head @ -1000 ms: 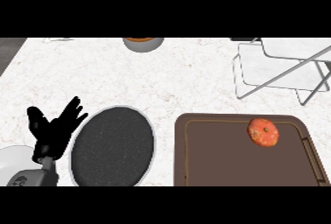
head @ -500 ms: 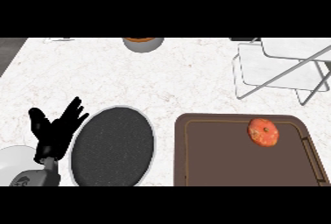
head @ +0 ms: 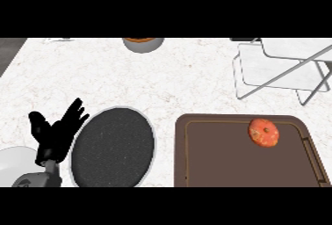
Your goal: Pick the sweet potato from the tray and place it in the tiered shelf
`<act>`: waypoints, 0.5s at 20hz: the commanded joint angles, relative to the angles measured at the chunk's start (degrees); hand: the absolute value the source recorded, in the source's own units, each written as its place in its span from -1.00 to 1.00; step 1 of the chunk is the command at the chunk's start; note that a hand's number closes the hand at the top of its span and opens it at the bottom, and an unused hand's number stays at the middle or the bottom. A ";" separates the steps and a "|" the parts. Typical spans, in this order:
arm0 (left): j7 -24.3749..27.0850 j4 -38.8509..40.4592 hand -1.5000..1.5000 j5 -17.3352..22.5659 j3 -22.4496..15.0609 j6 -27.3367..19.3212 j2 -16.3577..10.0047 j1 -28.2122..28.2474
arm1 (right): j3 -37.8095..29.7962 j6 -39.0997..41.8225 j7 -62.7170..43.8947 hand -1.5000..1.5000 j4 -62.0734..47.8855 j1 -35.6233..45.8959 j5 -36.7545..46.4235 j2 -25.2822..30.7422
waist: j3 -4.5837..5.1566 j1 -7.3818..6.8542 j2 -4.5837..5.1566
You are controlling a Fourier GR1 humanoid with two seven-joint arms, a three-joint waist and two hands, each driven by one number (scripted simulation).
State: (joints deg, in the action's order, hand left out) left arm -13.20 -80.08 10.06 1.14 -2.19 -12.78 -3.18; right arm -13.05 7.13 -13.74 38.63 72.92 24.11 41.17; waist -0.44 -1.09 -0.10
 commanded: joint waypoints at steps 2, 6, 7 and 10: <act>-2.51 2.18 0.00 -0.06 -0.88 0.21 0.92 1.73 | -6.75 -0.99 -2.07 -1.00 -1.13 2.26 -6.14 -0.26 | 0.44 0.44 0.20; -0.26 5.33 0.00 -0.35 -0.13 0.58 1.14 -0.27 | -11.29 -4.52 -0.61 -1.00 -5.21 4.15 -9.18 -0.25 | 0.47 -0.05 0.74; -2.82 3.53 0.00 -0.17 0.25 0.34 0.11 0.82 | -11.97 -4.38 -0.01 -1.00 -4.24 3.11 -10.22 -0.44 | 0.43 0.15 0.43; -2.14 4.88 0.00 -0.12 0.78 0.36 0.41 -0.53 | -13.94 -6.63 -4.42 -1.00 -3.75 6.16 -11.47 1.36 | 0.48 0.43 0.39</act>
State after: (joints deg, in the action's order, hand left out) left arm -14.40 -79.34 10.20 2.04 -1.86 -13.01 -3.73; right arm -24.06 3.02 -15.86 35.65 76.25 14.62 41.13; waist -0.51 -0.82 -0.17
